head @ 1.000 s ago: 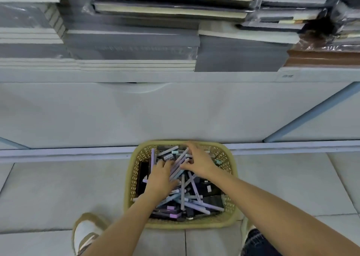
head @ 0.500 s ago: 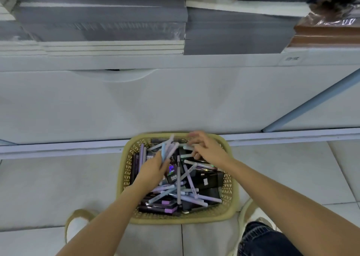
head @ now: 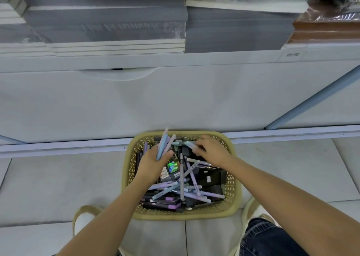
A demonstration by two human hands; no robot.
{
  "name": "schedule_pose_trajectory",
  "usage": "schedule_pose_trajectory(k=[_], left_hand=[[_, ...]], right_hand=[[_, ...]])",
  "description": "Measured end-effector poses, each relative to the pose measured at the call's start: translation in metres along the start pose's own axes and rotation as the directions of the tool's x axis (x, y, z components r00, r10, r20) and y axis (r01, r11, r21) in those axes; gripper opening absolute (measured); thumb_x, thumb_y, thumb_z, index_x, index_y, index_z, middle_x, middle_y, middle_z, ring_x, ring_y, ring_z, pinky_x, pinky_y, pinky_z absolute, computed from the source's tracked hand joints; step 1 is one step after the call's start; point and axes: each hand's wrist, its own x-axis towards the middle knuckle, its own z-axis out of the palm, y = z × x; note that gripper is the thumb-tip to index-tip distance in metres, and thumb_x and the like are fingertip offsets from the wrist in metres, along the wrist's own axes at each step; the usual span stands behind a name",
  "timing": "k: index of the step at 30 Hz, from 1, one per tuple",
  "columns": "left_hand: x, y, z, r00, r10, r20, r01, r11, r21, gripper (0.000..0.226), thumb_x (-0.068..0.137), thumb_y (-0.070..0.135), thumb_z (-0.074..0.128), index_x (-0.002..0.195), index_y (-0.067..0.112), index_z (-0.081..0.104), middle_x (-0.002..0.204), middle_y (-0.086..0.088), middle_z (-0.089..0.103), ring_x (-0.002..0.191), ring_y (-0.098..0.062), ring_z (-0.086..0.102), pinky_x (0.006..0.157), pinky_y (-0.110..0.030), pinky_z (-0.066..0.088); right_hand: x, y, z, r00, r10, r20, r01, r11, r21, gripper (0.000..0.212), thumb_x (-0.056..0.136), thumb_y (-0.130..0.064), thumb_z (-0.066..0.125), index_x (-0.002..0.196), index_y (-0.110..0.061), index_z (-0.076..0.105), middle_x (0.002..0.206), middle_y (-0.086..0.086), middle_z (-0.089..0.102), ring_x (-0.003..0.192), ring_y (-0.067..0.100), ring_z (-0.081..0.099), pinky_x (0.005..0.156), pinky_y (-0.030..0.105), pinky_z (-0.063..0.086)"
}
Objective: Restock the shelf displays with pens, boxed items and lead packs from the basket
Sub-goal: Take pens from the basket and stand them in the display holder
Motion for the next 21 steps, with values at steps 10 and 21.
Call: schedule_pose_trajectory(k=[10,21], left_hand=[[-0.027,0.055,-0.005,0.999,0.045,0.032,-0.032,0.943,-0.331,0.027,0.086,0.03,0.073,0.071,0.014,0.057,0.048,0.014,0.048,0.037,0.001,0.039,0.041,-0.01,0.035],[-0.084,0.11,-0.054,0.986,0.099,-0.131,-0.142,0.915,-0.378,0.021,0.092,0.03,0.066,0.086,0.01,0.067,0.069,-0.008,0.067,0.037,-0.011,0.033,0.038,-0.023,0.031]], right_hand=[[-0.017,-0.066,-0.066,1.0,-0.008,-0.005,0.008,0.578,0.816,0.019,0.092,-0.015,0.065,0.105,-0.002,0.07,0.084,0.006,0.073,0.08,0.018,0.071,0.072,0.025,0.058],[-0.074,-0.118,-0.111,0.988,-0.133,-0.079,0.148,0.671,0.727,0.02,0.097,-0.025,0.057,0.101,-0.013,0.072,0.07,-0.001,0.06,0.066,0.014,0.059,0.06,0.02,0.052]])
